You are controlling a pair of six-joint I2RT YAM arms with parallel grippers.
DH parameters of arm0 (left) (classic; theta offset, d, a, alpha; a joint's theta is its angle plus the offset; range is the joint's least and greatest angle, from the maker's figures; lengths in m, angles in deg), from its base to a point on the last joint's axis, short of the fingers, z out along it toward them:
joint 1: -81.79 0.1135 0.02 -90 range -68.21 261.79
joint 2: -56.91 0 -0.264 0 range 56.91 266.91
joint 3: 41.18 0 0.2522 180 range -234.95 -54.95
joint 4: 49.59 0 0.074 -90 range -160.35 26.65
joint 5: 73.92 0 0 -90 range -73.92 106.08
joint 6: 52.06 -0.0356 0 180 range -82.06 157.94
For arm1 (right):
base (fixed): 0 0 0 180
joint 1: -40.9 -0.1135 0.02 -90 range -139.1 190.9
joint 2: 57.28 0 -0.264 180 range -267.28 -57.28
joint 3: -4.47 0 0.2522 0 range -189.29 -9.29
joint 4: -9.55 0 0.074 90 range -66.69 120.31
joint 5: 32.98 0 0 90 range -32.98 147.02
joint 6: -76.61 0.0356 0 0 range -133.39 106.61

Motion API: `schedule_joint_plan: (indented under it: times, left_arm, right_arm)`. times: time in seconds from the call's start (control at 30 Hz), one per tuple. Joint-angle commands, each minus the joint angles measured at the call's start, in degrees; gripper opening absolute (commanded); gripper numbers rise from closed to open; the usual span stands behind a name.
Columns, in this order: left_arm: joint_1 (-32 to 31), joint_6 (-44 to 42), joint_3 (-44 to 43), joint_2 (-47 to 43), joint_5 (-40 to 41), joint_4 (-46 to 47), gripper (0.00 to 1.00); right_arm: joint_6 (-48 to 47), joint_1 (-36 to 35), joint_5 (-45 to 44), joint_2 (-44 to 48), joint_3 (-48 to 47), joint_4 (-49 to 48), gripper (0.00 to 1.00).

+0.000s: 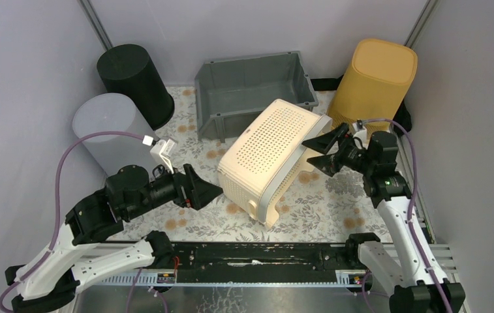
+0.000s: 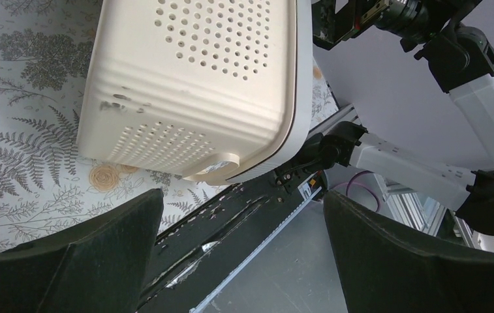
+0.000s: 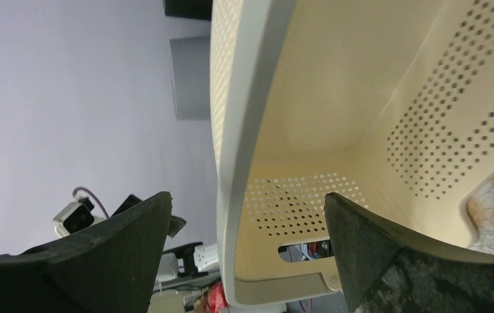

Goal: Turn the large container upside down
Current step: Turn the container upside down at the center of the board.

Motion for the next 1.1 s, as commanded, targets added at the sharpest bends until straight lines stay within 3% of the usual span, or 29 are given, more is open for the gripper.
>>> schedule_joint_plan:
  times: [0.0,0.37,0.53,0.8,1.07]
  left_arm:
    - [0.41,0.91,1.11,0.49,0.93,0.83,1.00]
    - [0.42,0.94,1.72,0.79,0.54,2.00,1.00]
    - [0.41,1.10,1.93,0.41,0.55,1.91,1.00]
    - [0.42,0.94,1.81,0.46,0.56,1.89,1.00]
    - [0.42,0.75,1.46,0.33,0.22,1.75,1.00]
  right_arm:
    - [5.25,-6.94,-5.10,-0.55,0.09,-9.90,0.92]
    - [9.49,-18.50,-14.85,-3.50,2.57,-16.91,0.76]
    - [11.78,-22.14,-16.19,-6.13,2.67,-21.18,0.55]
    - [15.32,-24.77,-22.32,-5.20,5.09,-24.71,0.51]
    - [17.57,-25.14,-21.99,-6.18,7.38,-30.23,0.26]
